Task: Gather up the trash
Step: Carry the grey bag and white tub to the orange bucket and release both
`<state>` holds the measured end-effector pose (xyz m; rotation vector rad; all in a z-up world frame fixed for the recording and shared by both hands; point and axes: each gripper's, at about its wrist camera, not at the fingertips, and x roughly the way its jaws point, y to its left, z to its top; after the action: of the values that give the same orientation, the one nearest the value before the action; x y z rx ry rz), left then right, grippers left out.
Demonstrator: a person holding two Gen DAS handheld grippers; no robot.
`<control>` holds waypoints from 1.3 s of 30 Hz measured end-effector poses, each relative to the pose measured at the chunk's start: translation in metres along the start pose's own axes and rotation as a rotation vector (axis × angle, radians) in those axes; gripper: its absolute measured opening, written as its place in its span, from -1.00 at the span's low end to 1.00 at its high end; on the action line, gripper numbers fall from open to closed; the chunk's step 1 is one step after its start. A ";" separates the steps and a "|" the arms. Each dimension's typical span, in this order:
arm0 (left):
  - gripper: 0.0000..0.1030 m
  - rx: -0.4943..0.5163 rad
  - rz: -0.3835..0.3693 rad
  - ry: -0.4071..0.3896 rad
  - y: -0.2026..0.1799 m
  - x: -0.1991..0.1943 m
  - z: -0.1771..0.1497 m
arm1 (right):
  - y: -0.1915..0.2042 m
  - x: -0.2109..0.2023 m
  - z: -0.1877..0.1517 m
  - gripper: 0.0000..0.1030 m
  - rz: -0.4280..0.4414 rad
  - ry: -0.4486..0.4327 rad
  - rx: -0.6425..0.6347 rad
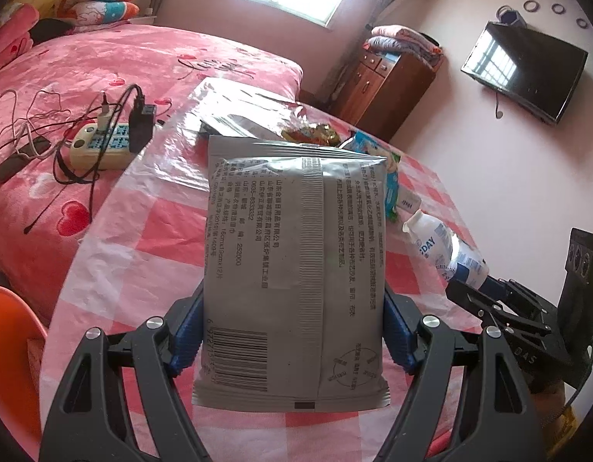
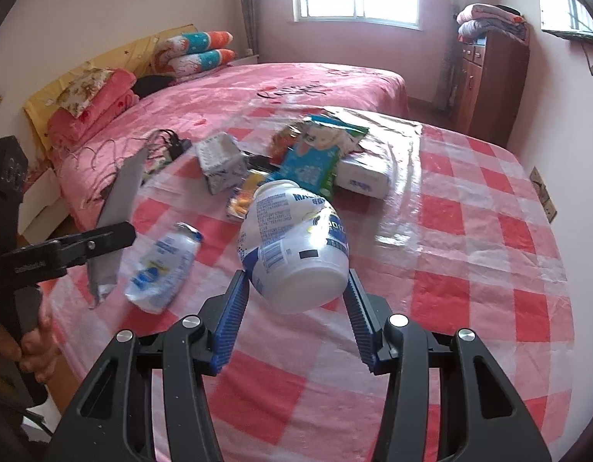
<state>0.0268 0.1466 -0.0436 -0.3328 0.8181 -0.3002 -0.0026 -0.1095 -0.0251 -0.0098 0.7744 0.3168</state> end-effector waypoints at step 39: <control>0.51 -0.191 0.212 -0.060 0.125 -0.061 -0.048 | 0.153 0.069 0.029 0.43 0.377 0.097 -0.123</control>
<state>-0.0318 0.2753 -0.0841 -0.4283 0.8175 -0.0138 0.0200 0.0593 -0.0350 0.0057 0.8513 0.7263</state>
